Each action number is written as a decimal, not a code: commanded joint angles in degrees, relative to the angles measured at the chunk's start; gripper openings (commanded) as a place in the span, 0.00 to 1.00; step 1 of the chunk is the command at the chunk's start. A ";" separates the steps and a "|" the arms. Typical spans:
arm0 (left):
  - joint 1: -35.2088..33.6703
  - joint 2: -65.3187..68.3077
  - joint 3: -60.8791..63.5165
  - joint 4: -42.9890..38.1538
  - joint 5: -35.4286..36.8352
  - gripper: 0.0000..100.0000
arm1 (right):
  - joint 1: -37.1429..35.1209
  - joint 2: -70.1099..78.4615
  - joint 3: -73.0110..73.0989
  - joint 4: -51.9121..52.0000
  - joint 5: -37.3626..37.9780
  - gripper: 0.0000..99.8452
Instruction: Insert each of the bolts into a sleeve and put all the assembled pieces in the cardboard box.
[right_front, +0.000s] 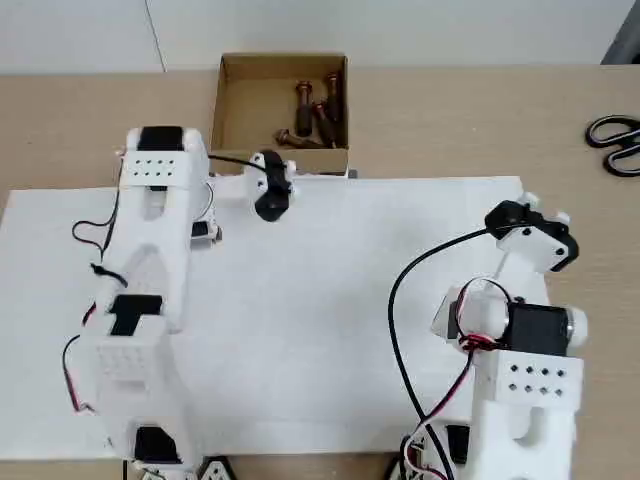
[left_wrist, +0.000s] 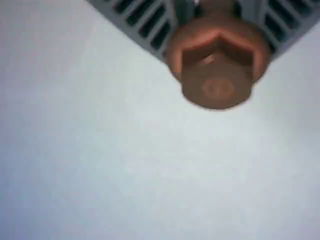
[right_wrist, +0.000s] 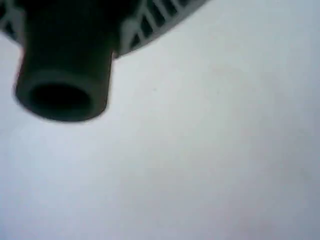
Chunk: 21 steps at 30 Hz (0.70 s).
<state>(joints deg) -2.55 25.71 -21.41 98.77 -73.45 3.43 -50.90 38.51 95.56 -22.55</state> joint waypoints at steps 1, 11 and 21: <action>0.79 -11.16 -2.24 1.58 7.47 0.00 | 0.13 -0.92 -5.45 -0.75 0.44 0.00; 3.87 -29.80 -1.98 1.58 31.56 0.00 | -6.37 -0.92 -19.78 -0.48 7.74 0.00; 3.87 -43.43 -1.98 0.26 56.62 0.00 | -6.55 -3.91 -29.36 -0.40 20.40 0.00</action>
<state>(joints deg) 1.05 -11.30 -21.41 99.47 -24.92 -3.08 -51.78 13.45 95.56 -6.37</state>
